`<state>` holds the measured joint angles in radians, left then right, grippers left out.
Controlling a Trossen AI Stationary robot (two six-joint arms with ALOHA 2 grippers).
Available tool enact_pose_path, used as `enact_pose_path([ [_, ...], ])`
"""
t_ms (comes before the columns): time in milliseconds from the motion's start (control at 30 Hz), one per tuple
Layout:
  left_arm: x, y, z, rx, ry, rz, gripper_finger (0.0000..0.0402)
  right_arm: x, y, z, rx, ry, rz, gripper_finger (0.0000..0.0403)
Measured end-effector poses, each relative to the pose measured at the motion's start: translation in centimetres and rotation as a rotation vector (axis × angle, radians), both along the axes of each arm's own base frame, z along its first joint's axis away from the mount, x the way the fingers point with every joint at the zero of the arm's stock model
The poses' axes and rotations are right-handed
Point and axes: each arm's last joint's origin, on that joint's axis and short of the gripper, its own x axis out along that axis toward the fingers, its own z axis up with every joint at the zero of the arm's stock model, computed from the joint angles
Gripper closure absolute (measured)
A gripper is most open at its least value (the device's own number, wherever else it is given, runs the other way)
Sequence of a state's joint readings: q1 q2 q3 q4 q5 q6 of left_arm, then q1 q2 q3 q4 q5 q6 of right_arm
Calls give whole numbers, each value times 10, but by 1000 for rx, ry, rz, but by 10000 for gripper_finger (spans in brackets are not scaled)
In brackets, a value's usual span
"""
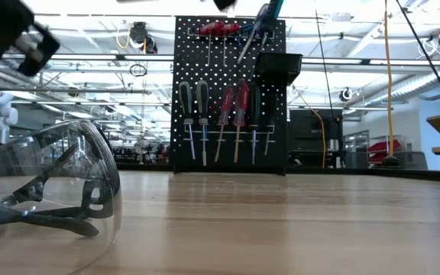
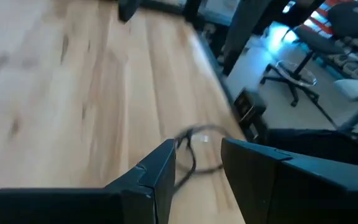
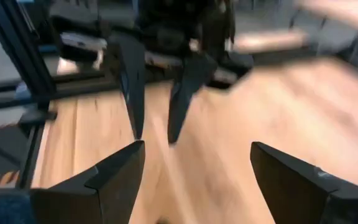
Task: Hang tools onto peg board
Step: Hang the safety glasses on the pegboard
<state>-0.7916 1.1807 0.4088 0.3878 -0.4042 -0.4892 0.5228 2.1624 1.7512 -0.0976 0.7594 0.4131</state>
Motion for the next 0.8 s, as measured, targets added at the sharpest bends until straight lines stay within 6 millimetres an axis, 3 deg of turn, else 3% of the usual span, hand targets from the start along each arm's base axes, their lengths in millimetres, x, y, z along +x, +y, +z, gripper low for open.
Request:
enact_pose_path([
  [167,6,-7,-29,-62,160,62,265,-20,15,-15,129,100,-52,117],
  [333,16,-18,-54,-38,267,88,265,-45,29,-24,84,115,-203,117],
  [533,35,-33,-65,34,277,108,265,-67,39,-30,112,106,-301,117],
  [800,48,-37,-73,98,267,157,265,-77,50,-31,146,91,-301,117],
])
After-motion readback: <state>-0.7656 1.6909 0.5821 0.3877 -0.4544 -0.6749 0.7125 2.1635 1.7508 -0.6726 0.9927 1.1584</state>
